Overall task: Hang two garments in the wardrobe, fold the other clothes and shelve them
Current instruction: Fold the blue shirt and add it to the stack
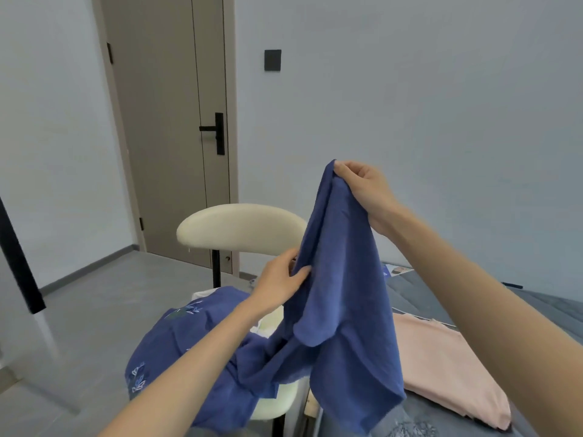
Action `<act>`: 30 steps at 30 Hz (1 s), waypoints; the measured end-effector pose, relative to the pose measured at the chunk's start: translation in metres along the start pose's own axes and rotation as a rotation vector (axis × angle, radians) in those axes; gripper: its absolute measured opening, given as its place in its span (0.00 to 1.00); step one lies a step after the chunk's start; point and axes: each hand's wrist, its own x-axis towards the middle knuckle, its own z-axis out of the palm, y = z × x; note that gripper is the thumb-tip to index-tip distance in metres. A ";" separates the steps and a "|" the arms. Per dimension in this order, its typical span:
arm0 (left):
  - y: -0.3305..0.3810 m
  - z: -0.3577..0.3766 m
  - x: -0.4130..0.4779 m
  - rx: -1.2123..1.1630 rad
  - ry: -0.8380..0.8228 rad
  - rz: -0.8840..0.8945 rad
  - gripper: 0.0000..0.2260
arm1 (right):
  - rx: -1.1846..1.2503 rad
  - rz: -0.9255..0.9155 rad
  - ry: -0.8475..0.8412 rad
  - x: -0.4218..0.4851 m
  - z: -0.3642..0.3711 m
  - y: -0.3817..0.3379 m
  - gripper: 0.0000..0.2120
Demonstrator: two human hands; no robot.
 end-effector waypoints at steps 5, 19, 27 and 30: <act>-0.004 -0.026 0.006 0.077 0.167 -0.072 0.10 | -0.047 0.056 0.195 -0.001 -0.024 0.018 0.11; 0.010 -0.139 -0.025 -0.081 0.222 -0.254 0.20 | -0.152 0.234 0.230 0.021 0.047 0.091 0.17; 0.032 -0.182 -0.024 -0.459 0.448 -0.311 0.12 | -0.311 0.009 -0.087 -0.001 0.126 0.081 0.09; 0.034 -0.185 -0.020 -0.520 0.500 -0.336 0.09 | -0.003 -0.117 -0.206 -0.038 0.155 0.054 0.15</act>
